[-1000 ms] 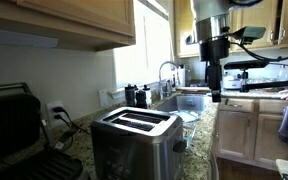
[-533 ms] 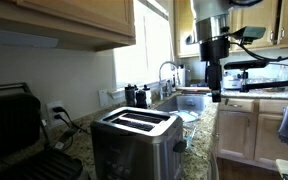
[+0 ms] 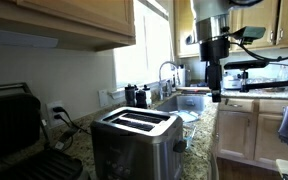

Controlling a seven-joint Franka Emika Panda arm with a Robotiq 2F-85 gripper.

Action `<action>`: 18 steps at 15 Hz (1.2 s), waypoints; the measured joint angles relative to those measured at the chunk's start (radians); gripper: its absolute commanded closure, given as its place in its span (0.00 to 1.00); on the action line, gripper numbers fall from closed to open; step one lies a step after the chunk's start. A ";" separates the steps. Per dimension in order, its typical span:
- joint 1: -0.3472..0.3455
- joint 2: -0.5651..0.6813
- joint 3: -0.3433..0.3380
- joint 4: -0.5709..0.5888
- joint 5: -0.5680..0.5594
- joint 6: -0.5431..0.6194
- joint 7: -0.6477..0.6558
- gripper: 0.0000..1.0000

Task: Put the bread in the toaster

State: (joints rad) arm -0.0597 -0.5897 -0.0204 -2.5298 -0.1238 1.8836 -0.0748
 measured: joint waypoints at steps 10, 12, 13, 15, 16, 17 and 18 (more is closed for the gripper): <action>-0.006 0.078 -0.003 0.035 -0.002 0.001 0.000 0.00; -0.007 0.097 -0.004 0.046 -0.002 0.001 0.000 0.00; -0.007 0.105 -0.004 0.050 -0.002 0.001 0.003 0.00; -0.007 0.118 -0.004 0.056 -0.002 0.001 0.010 0.00; -0.007 0.123 -0.004 0.058 -0.002 0.001 0.014 0.00; -0.008 0.128 -0.004 0.059 -0.002 0.001 0.018 0.00; -0.008 0.132 -0.005 0.060 -0.002 0.001 0.019 0.00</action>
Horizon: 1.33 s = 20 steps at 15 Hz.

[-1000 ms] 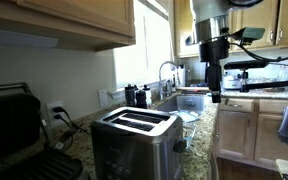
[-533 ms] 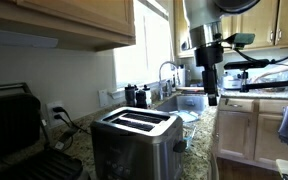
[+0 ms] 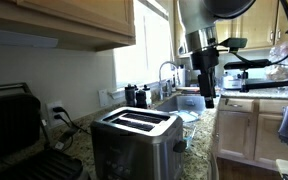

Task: Put the bread in the toaster

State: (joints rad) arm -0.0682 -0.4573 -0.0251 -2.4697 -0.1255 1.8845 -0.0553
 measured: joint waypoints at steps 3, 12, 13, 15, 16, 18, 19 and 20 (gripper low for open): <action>-0.001 0.008 -0.002 0.000 0.000 0.000 0.008 0.00; -0.005 0.040 -0.007 0.001 -0.003 0.027 0.043 0.00; -0.009 0.048 -0.007 0.001 -0.003 0.040 0.044 0.00; -0.015 0.064 -0.008 0.001 -0.005 0.062 0.049 0.00; -0.015 0.072 -0.010 0.002 -0.005 0.072 0.053 0.00; -0.016 0.090 -0.011 0.007 -0.005 0.085 0.062 0.00; -0.016 0.099 -0.011 0.012 -0.005 0.089 0.066 0.00; -0.017 0.108 -0.011 0.016 -0.005 0.094 0.069 0.00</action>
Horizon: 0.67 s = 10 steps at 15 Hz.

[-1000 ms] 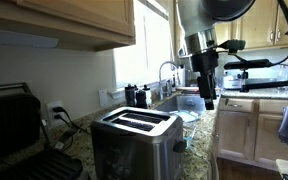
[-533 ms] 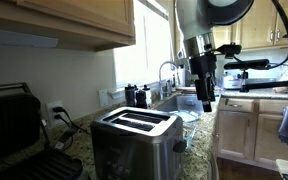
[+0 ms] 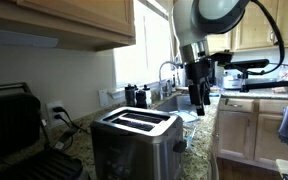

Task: Put the bread in the toaster

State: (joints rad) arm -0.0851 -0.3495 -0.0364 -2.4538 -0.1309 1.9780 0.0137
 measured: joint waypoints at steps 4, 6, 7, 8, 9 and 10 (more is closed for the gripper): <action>-0.007 0.038 -0.001 0.024 -0.003 0.016 0.008 0.00; -0.011 0.058 -0.003 0.038 -0.005 0.021 0.011 0.00; -0.012 0.071 -0.006 0.047 -0.006 0.024 0.013 0.00; -0.013 0.082 -0.009 0.055 -0.007 0.026 0.016 0.00; -0.015 0.095 -0.011 0.065 -0.007 0.030 0.019 0.00; -0.018 0.107 -0.012 0.073 -0.008 0.034 0.024 0.00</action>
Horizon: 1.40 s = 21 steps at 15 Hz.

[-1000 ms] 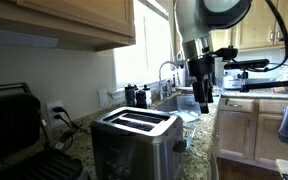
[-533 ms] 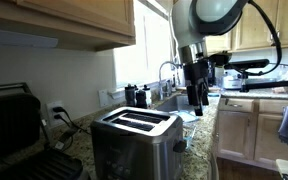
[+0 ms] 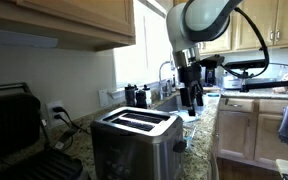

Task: Put the bread in the toaster

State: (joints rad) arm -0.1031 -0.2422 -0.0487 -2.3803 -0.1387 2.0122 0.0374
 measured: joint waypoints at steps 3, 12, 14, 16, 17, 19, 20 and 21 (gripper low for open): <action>-0.005 0.035 -0.005 0.027 -0.001 0.011 0.012 0.00; -0.005 0.094 -0.010 0.061 -0.009 0.013 0.017 0.00; -0.005 0.102 -0.010 0.063 -0.009 0.013 0.017 0.00; -0.005 0.108 -0.010 0.064 -0.009 0.013 0.017 0.00; -0.005 0.111 -0.010 0.065 -0.009 0.013 0.017 0.00; -0.005 0.120 -0.010 0.066 -0.009 0.013 0.017 0.00; -0.005 0.125 -0.010 0.067 -0.009 0.013 0.017 0.00; -0.005 0.131 -0.010 0.070 -0.009 0.013 0.017 0.00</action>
State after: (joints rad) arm -0.1083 -0.1108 -0.0588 -2.3102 -0.1474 2.0249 0.0545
